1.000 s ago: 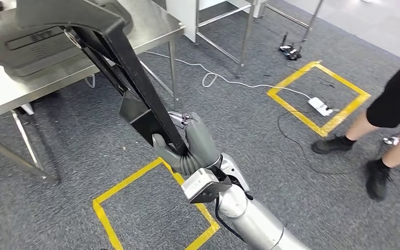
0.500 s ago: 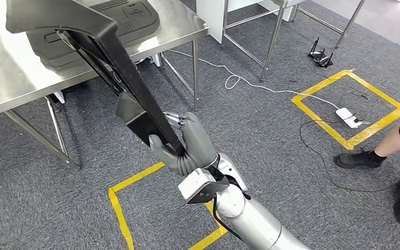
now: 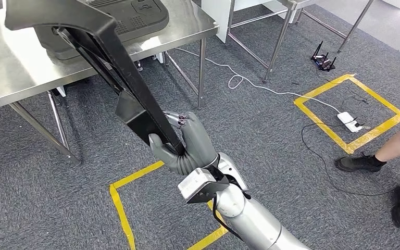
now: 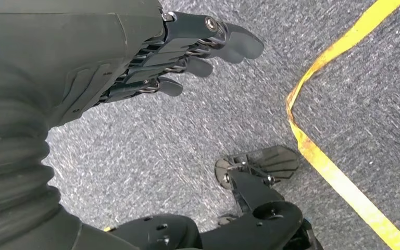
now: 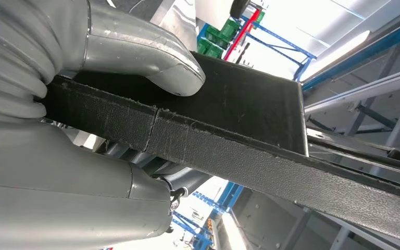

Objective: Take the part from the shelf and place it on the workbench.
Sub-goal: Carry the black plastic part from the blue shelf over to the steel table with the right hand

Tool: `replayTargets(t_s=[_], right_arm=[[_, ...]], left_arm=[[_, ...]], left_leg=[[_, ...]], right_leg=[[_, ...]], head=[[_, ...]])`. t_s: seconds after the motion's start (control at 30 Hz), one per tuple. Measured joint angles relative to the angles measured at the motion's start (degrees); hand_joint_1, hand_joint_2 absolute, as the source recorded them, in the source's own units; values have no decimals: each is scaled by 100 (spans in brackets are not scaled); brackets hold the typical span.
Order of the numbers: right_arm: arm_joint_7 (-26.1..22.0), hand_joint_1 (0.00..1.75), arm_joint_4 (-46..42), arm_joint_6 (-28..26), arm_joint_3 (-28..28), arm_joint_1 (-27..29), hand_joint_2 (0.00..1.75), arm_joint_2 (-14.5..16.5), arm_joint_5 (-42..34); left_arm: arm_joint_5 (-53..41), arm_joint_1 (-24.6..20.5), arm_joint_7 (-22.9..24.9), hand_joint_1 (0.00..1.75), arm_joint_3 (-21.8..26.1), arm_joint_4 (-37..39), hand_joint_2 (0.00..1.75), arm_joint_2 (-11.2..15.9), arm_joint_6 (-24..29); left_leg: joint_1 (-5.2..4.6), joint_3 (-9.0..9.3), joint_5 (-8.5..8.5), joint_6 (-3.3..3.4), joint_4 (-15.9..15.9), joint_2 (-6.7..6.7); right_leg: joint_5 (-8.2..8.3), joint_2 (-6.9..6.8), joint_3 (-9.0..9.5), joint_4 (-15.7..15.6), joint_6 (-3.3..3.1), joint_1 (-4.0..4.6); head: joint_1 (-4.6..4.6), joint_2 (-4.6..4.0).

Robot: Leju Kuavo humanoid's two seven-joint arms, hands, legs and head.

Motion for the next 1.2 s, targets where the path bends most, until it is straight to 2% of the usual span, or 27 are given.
replayTargets(t_s=[0.3,1.0,1.2], right_arm=[[0,175,0,0,1,2,175,0,0],[0,175,4,6,1,2,175,0,5],[0,175,7,22,3,2,175,1,9]], left_arm=[[-25,0,-75,0,5,0,175,-19,-22],[-45,0,-120,0,5,0,175,-26,-50],[-59,1,-113,0,7,0,175,-22,-47]], left_leg=[[15,-1,20,26,-2,0],[21,-2,21,28,0,0],[-25,-12,2,81,10,-4]], right_leg=[[10,0,-5,0,13,23],[12,0,-4,1,16,30],[27,-6,-1,-13,53,-17]], head=[[-3,0],[-2,0],[-5,0]])
